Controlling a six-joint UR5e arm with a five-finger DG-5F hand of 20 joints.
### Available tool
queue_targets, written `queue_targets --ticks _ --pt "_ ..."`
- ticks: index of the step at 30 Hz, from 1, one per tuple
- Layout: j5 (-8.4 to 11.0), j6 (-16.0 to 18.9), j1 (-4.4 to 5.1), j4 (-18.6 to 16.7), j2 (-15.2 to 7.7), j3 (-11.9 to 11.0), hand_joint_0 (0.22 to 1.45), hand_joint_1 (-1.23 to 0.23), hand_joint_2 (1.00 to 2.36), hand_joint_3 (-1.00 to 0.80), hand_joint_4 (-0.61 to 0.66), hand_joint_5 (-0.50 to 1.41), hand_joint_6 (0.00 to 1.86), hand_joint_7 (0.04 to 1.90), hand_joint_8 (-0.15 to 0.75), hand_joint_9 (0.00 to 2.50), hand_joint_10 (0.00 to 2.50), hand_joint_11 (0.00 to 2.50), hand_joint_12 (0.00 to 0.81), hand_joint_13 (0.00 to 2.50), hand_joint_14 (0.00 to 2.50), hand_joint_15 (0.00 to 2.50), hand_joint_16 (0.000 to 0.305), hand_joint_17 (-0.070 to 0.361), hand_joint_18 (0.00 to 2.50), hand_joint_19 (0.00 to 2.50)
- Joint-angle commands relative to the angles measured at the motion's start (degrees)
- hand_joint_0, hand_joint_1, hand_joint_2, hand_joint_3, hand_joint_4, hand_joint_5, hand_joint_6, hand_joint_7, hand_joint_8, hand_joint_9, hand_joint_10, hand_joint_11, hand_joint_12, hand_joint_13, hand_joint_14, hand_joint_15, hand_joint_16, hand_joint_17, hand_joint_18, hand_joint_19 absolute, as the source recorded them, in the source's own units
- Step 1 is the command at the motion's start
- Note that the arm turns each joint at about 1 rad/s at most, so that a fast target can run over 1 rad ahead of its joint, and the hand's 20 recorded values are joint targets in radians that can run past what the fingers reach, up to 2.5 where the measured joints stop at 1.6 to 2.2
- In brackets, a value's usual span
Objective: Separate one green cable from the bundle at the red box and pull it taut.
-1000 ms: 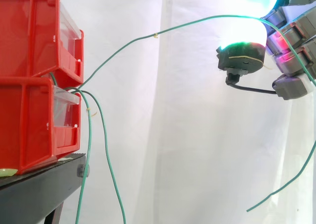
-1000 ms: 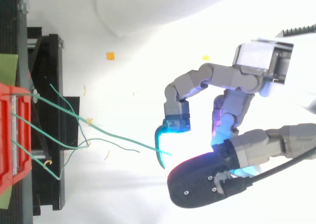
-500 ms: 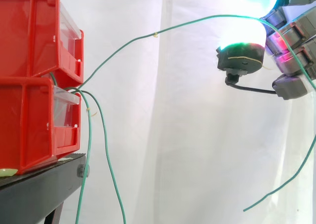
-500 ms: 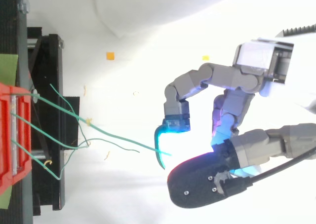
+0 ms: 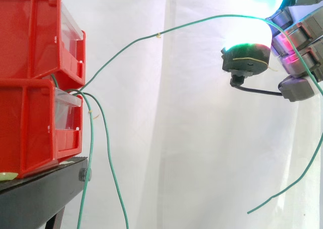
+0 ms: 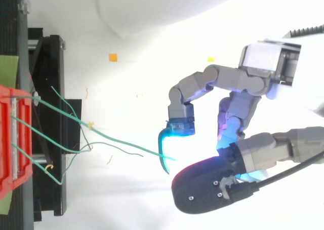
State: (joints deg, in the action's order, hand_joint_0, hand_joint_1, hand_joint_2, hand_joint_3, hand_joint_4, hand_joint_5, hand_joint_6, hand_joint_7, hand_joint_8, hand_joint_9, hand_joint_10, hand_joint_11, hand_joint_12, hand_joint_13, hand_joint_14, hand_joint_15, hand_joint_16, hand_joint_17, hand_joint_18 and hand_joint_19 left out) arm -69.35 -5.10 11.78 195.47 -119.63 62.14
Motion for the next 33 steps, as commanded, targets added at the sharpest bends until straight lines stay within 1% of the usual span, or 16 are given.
queue_targets --ticks 1,18,19,20,23,29,31,32,33 --pt "0.0 0.0 0.0 0.0 0.0 0.0 0.71 -0.56 1.0 -0.5 0.31 -0.03 0.77 1.14 0.13 1.45 0.01 1.74 0.191 1.23 0.36 1.67 0.025 0.057 0.88 0.95" --pt "0.0 0.0 0.0 0.0 0.0 0.0 0.71 -0.56 1.0 -0.5 0.31 -0.03 0.77 1.14 0.123 1.46 0.01 1.74 0.191 1.23 0.35 1.68 0.025 0.057 0.87 0.95" --pt "0.0 0.0 0.0 0.0 0.0 0.0 0.71 -0.56 1.0 -0.5 0.31 -0.03 0.77 1.14 0.137 1.46 0.01 1.76 0.193 1.23 0.35 1.68 0.025 0.057 0.87 0.95" --pt "0.0 0.0 0.0 0.0 0.0 0.0 0.71 -0.56 1.0 -0.5 0.31 -0.03 0.77 1.14 0.121 1.46 0.01 1.75 0.196 1.23 0.35 1.68 0.025 0.057 0.87 0.95" --pt "0.0 0.0 0.0 0.0 0.0 0.0 0.71 -0.56 1.0 -0.5 0.31 -0.03 0.77 1.14 0.137 1.46 0.01 1.74 0.19 1.23 0.36 1.67 0.025 0.057 0.87 0.95" --pt "0.0 0.0 0.0 0.0 0.0 0.0 0.71 -0.56 1.0 -0.5 0.31 -0.03 0.77 1.14 0.136 1.46 0.01 1.74 0.198 1.23 0.35 1.68 0.025 0.057 0.87 0.95" --pt "0.0 0.0 0.0 0.0 0.0 0.0 0.71 -0.56 1.0 -0.5 0.31 -0.03 0.77 1.14 0.121 1.46 0.01 1.74 0.19 1.23 0.35 1.68 0.025 0.057 0.87 0.95" --pt "0.0 0.0 0.0 0.0 -0.1 0.0 0.71 -0.56 1.0 -0.5 0.31 -0.03 0.77 1.15 0.136 1.46 0.01 1.74 0.192 1.23 0.35 1.67 0.025 0.057 0.88 0.95" --pt "0.0 0.0 0.0 0.0 -0.1 0.0 0.71 -0.56 1.0 -0.5 0.31 -0.03 0.77 1.14 0.127 1.46 0.01 1.74 0.19 1.23 0.35 1.68 0.025 0.057 0.88 0.95"
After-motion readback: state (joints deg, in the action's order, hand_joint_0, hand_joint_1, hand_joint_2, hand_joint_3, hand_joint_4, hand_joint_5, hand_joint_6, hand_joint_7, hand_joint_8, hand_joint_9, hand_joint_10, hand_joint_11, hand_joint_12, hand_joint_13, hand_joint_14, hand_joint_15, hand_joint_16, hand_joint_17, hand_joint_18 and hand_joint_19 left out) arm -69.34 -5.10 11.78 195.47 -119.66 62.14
